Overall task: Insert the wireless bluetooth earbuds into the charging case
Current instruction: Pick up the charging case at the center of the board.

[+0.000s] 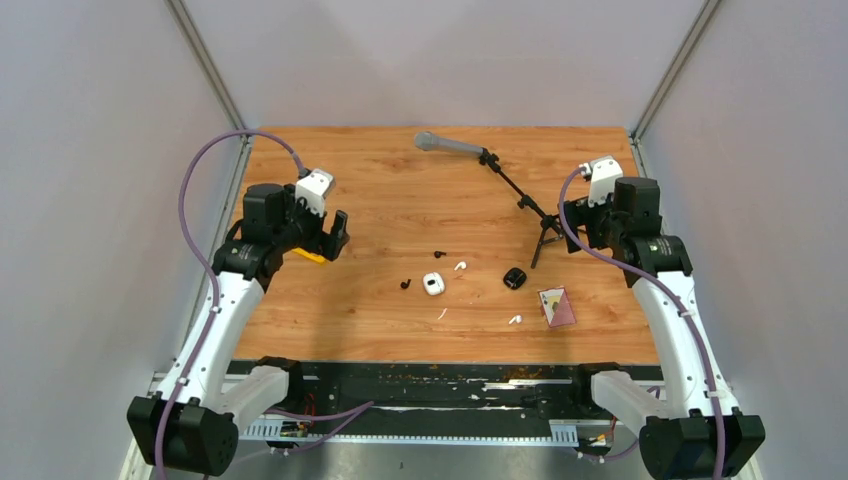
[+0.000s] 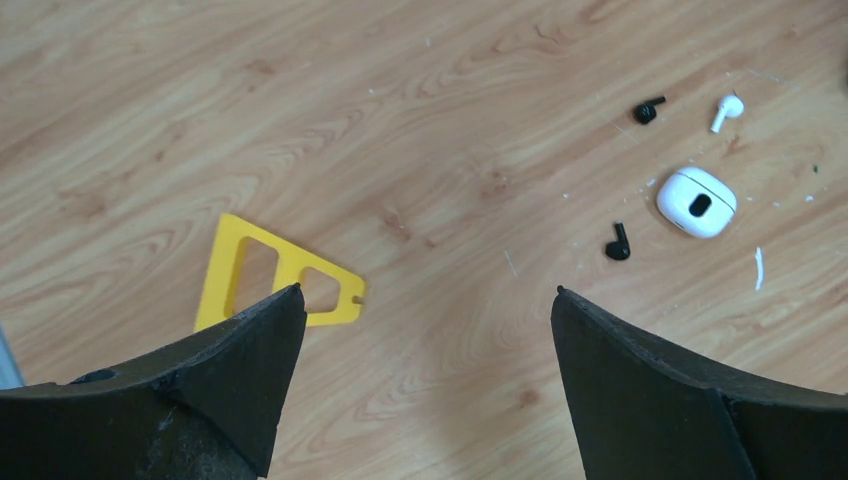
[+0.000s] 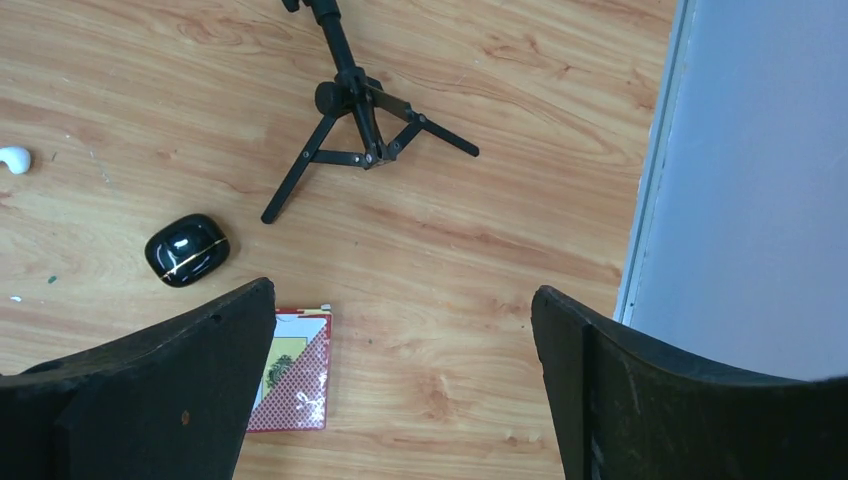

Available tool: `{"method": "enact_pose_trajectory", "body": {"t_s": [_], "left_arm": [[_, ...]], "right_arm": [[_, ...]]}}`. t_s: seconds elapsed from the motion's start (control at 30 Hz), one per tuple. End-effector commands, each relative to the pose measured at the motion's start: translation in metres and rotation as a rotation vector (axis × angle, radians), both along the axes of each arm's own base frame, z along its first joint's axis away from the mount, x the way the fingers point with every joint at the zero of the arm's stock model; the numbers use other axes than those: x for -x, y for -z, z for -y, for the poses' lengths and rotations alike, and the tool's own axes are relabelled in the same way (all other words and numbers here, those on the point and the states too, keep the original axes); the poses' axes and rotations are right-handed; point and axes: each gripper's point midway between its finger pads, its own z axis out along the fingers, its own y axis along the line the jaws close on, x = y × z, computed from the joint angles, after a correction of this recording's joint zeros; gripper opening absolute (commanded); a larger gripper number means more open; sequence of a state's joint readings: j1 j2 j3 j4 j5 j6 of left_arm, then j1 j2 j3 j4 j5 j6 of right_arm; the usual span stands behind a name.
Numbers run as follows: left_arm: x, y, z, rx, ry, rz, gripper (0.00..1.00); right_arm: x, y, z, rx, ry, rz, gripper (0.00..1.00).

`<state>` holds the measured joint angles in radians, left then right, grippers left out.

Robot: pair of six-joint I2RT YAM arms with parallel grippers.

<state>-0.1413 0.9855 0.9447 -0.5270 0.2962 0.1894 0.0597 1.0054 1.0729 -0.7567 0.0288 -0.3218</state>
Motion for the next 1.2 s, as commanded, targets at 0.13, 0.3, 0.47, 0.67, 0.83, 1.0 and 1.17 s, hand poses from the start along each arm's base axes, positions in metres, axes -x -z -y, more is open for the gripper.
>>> {"method": "enact_pose_trajectory", "body": {"t_s": [0.13,0.3,0.47,0.67,0.83,1.0,1.17], "left_arm": [[0.015,0.014,0.014,0.05,0.08,-0.092,0.98],[0.015,0.027,0.01,0.053,0.028,-0.145,0.96],[0.018,0.042,0.006,0.081,-0.043,-0.201,0.95],[0.025,0.05,0.004,0.107,-0.087,-0.224,0.94],[0.025,0.045,-0.003,0.101,-0.115,-0.193,0.94],[0.021,0.035,-0.017,0.139,-0.198,-0.157,0.94],[0.02,0.031,-0.023,0.146,-0.224,-0.14,0.94]], "right_arm": [[-0.018,-0.026,-0.04,-0.138,-0.174,0.085,0.99],[-0.026,-0.041,-0.092,-0.3,-0.39,0.08,0.87],[-0.027,-0.025,-0.15,-0.237,-0.617,0.055,0.81],[0.004,0.015,-0.239,-0.136,-0.94,-0.012,0.67],[0.013,0.052,-0.289,-0.238,-0.889,-0.17,0.7],[0.009,0.1,-0.302,-0.13,-0.868,-0.288,0.7],[0.003,0.115,-0.307,-0.186,-0.703,-0.358,0.89]]}}
